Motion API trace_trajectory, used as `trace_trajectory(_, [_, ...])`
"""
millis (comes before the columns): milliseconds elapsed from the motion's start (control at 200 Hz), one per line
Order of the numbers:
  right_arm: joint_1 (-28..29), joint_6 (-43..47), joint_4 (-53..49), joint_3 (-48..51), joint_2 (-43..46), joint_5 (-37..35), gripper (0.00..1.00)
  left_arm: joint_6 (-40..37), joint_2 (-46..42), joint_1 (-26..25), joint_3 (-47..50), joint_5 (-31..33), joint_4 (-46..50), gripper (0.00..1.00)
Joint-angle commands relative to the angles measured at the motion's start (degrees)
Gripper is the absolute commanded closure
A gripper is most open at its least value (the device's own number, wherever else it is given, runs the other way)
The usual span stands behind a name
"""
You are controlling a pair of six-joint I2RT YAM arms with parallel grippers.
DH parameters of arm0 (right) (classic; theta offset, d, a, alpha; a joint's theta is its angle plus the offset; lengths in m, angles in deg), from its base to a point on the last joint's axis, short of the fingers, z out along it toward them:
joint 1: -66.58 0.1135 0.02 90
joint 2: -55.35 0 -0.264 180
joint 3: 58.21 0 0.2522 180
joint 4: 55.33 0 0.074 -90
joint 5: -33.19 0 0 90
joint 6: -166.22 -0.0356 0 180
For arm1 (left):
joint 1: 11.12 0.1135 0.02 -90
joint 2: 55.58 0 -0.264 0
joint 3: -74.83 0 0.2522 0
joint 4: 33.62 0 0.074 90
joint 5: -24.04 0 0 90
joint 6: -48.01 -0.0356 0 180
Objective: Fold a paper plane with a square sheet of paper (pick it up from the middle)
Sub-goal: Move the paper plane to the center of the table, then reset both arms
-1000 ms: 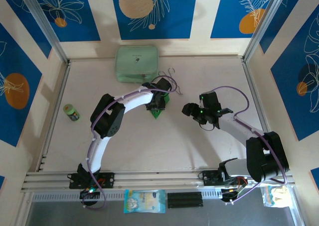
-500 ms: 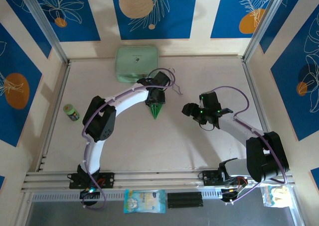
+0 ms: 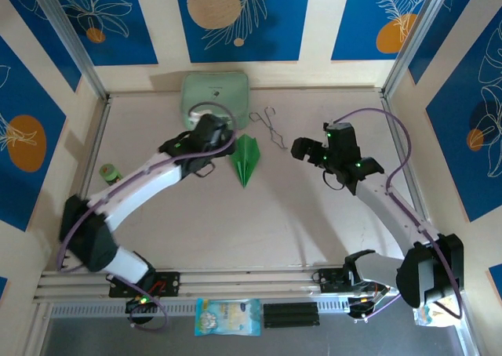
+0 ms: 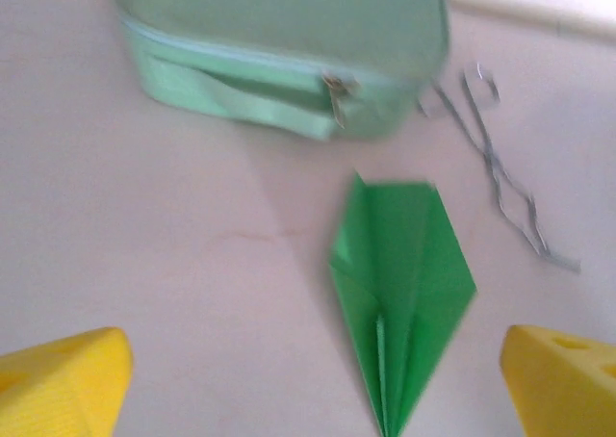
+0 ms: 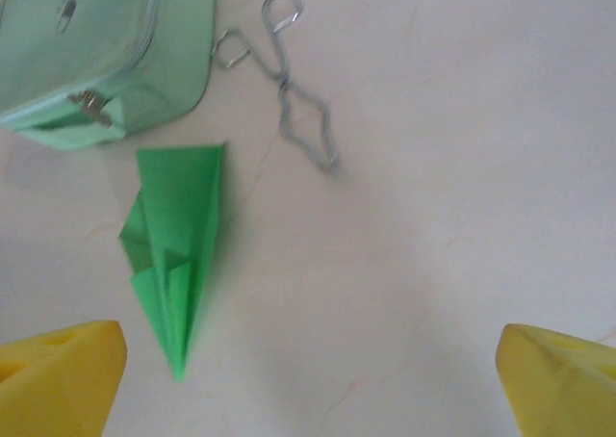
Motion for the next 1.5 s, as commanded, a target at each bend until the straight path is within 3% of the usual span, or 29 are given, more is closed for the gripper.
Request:
trace_trajectory(0, [-0.68, 5.95, -1.94, -0.29, 1.46, -12.39, 0.01, -6.85, -7.46, 2.81, 10.96, 10.91, -10.79, 0.01])
trace_trajectory(100, [-1.66, 7.16, 0.46, 2.03, 3.10, -19.84, 0.01, -12.10, -14.70, 6.29, 22.34, 15.99, -19.51, 0.01])
trace_trajectory(265, [-4.52, 12.39, 16.22, 13.53, 4.91, -24.42, 0.01, -18.98, -22.54, 14.75, 37.18, 19.99, -29.92, 0.01])
trace_trajectory(485, [-8.56, 16.24, 32.64, 23.21, -1.11, -22.33, 0.01, -33.24, -21.19, 23.02, 46.25, 13.45, -41.36, 0.01])
trace_trajectory(585, [-8.57, 21.18, 44.24, 27.38, -4.17, -18.61, 0.01, -36.47, -17.19, 26.64, 48.94, 6.07, -48.57, 0.01])
trace_trajectory(815, [-9.38, 28.50, 60.15, 30.47, -9.57, -7.04, 0.01, -39.84, -11.20, 31.50, 52.39, -12.78, -64.65, 0.01])
trace_trajectory(1091, [-13.84, 26.15, 65.65, 29.95, -15.18, 2.21, 0.01, -39.29, -1.11, 34.41, 52.50, -28.30, -80.81, 0.01])
trace_trajectory(1346, [-14.82, 25.95, 69.30, 29.87, -19.63, 4.96, 0.01, -39.64, 9.01, 34.47, 51.80, -29.24, -89.27, 0.01])
trace_trajectory(1496, [-14.95, 25.71, 68.28, 28.95, -20.42, 5.12, 0.01, -38.69, 8.08, 34.29, 47.09, -25.17, -78.29, 0.01])
